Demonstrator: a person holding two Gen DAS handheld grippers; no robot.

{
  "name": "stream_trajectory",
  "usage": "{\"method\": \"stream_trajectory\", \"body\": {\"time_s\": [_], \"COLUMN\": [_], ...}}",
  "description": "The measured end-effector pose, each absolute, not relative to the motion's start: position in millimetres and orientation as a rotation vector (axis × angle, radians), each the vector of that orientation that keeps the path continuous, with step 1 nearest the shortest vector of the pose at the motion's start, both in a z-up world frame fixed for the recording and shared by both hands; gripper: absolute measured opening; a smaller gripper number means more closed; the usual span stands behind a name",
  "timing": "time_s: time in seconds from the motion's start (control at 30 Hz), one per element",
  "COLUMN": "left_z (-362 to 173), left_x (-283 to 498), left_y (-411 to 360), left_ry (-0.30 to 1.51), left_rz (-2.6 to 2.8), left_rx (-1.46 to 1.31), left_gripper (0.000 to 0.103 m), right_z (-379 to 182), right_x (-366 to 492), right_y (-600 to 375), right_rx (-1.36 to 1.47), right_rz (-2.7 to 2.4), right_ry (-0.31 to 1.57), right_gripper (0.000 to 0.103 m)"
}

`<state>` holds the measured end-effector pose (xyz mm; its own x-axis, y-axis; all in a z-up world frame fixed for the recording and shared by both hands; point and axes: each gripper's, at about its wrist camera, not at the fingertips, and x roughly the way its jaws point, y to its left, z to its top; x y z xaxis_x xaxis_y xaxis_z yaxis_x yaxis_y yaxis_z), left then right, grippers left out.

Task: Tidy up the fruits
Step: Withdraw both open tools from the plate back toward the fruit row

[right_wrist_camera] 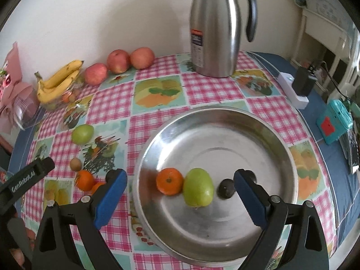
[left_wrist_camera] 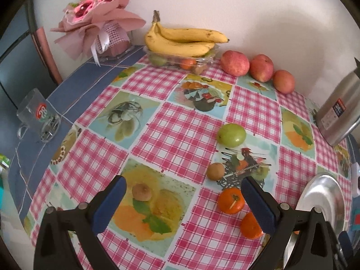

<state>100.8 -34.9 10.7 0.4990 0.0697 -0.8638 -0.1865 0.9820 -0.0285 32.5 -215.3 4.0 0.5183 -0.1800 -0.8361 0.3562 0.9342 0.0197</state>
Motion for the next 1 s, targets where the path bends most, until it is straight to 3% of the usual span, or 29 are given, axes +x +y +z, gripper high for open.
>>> {"method": "stream_trajectory", "body": {"time_s": [0.2, 1.0], "left_z": [7.0, 0.5], "left_x": [104.0, 107.9], "left_y": [-11.3, 40.4], "left_ry": [1.067, 1.06], "left_rz": [0.121, 0.107], "left_rx": [-0.261, -0.157], "left_gripper": [0.103, 0.103], "right_z": [-2.8, -23.0], "right_x": [38.8, 63.8], "right_y": [-199.5, -118.4], "right_rx": [0.198, 0.207], "right_rz": [-0.254, 0.026], "right_ry": [1.005, 1.07], "right_gripper": [0.096, 0.096]}}
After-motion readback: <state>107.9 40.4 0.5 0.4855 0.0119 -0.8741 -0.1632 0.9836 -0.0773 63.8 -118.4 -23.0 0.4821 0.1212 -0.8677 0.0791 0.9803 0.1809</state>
